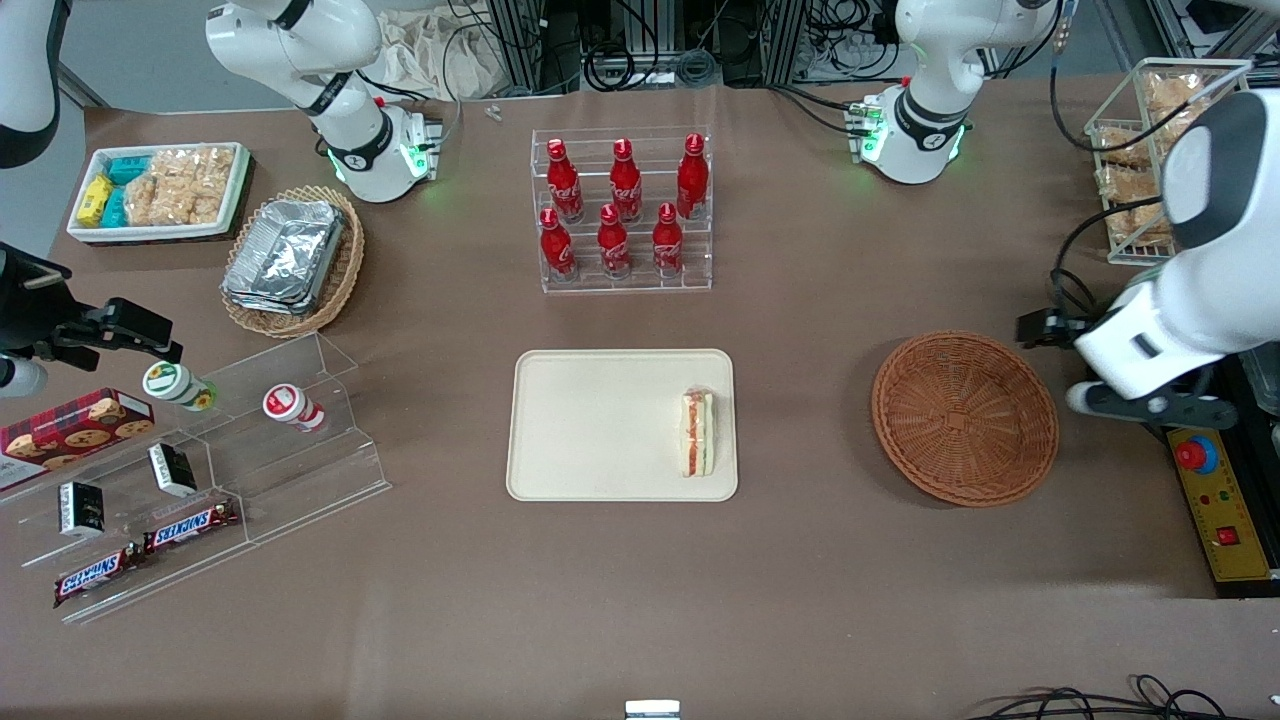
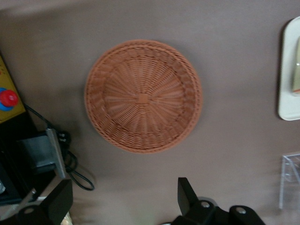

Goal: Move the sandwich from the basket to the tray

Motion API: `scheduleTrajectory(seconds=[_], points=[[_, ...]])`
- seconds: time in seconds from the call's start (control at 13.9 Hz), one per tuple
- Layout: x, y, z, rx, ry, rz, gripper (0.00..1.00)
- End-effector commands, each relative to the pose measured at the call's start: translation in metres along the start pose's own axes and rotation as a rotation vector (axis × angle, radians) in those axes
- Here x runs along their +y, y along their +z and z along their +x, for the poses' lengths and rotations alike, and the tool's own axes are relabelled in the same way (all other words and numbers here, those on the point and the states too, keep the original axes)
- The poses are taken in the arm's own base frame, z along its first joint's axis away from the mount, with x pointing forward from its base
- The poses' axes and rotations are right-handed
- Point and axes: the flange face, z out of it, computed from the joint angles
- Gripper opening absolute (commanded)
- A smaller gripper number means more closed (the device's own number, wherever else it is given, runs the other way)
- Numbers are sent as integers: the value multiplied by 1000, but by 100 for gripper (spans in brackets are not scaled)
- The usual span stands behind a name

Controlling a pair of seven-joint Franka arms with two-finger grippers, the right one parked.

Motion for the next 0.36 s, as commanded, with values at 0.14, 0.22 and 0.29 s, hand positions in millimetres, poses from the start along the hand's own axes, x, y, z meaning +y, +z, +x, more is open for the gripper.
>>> scheduleTrajectory(seconds=[0.14, 0.22, 0.29], points=[[-4, 10, -36, 102, 14, 12, 100], [-3, 10, -29, 81, 16, 10, 100], [-1, 13, -23, 57, 20, 9, 100]])
